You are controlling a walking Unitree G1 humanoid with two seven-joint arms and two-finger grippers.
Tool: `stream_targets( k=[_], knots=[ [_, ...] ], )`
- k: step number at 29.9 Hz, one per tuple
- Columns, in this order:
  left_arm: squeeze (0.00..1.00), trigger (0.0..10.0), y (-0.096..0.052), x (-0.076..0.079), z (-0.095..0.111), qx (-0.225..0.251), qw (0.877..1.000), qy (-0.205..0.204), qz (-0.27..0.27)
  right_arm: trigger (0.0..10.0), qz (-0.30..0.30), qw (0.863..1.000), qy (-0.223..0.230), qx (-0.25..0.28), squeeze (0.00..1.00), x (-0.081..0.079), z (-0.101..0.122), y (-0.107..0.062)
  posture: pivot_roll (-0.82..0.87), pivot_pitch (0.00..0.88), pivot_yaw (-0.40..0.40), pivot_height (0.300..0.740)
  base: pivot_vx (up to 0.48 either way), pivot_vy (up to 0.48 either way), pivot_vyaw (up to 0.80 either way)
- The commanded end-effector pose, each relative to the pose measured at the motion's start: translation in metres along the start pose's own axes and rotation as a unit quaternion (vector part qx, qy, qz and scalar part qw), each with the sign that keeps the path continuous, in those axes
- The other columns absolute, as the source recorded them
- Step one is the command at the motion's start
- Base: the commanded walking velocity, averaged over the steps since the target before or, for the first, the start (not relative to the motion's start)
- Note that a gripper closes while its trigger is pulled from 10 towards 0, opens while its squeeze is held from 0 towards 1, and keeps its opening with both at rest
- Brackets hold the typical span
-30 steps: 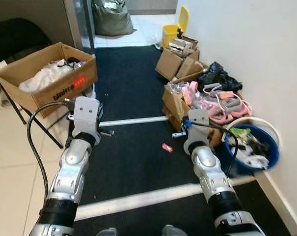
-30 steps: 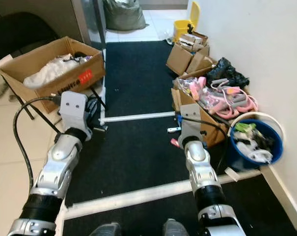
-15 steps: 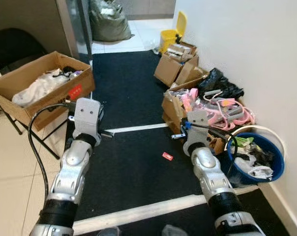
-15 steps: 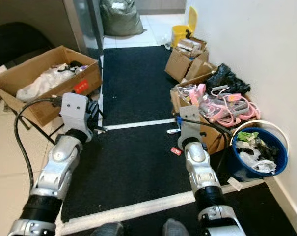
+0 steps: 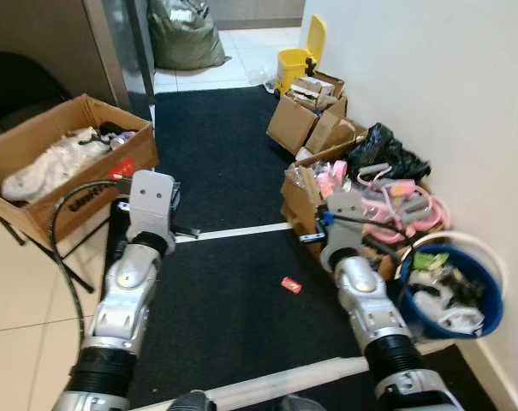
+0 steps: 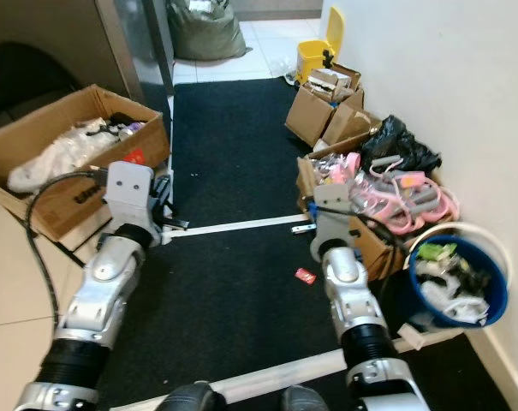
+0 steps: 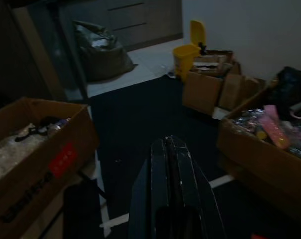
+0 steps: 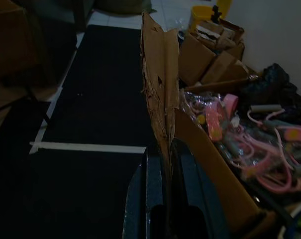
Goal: Picking trash to rubbish bin
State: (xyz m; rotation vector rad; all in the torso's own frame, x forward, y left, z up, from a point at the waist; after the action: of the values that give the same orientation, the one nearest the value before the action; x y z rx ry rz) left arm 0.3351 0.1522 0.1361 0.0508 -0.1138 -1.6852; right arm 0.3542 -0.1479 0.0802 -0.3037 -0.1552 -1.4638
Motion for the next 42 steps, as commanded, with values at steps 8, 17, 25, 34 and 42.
stream_targets(
  k=[8,17,25,34,42],
  knots=[
    [0.0,10.0,-0.002,0.002,-0.004,-0.007,1.0,0.0,0.0,10.0,-0.001,1.0,-0.008,-0.002,0.0,0.003,-0.002,0.0,0.07,0.029,-0.018,0.74,0.331,0.0,0.0],
    [0.0,10.0,-0.002,0.002,-0.004,-0.007,1.0,0.0,0.001,10.0,0.004,1.0,-0.009,0.001,0.0,0.001,0.0,0.001,0.07,0.028,-0.018,0.74,0.329,0.0,0.0],
    [0.0,10.0,-0.002,0.001,-0.003,-0.006,1.0,0.002,-0.001,10.0,0.007,1.0,-0.008,0.002,0.0,-0.001,-0.001,0.0,0.07,0.027,-0.012,0.74,0.33,0.0,0.0],
    [0.0,10.0,0.006,-0.005,0.006,0.004,1.0,0.01,-0.01,10.0,0.009,1.0,-0.006,0.002,0.0,-0.003,-0.001,0.0,0.08,0.028,-0.013,0.74,0.33,0.0,0.0],
    [0.0,10.0,0.037,-0.054,0.054,0.051,0.997,0.065,0.01,10.0,0.008,1.0,-0.005,0.003,0.0,-0.002,-0.001,0.0,0.08,0.026,-0.008,0.74,0.33,0.0,0.0]
  ],
)
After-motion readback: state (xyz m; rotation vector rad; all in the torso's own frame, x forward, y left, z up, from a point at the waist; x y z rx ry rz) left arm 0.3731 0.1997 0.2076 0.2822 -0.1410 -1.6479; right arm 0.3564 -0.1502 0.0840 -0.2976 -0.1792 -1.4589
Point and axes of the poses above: a point about 5 cm out from each wrist's last joint towards the gripper, its own y axis pointing out of the wrist towards the gripper, its own z axis along the axis of the wrist's last joint, x = y × z, the point moved 3 cm from there along y, pointing out of the wrist towards the gripper, and after that the axes turned 10 degrees about -y, right-handed, at the moved point
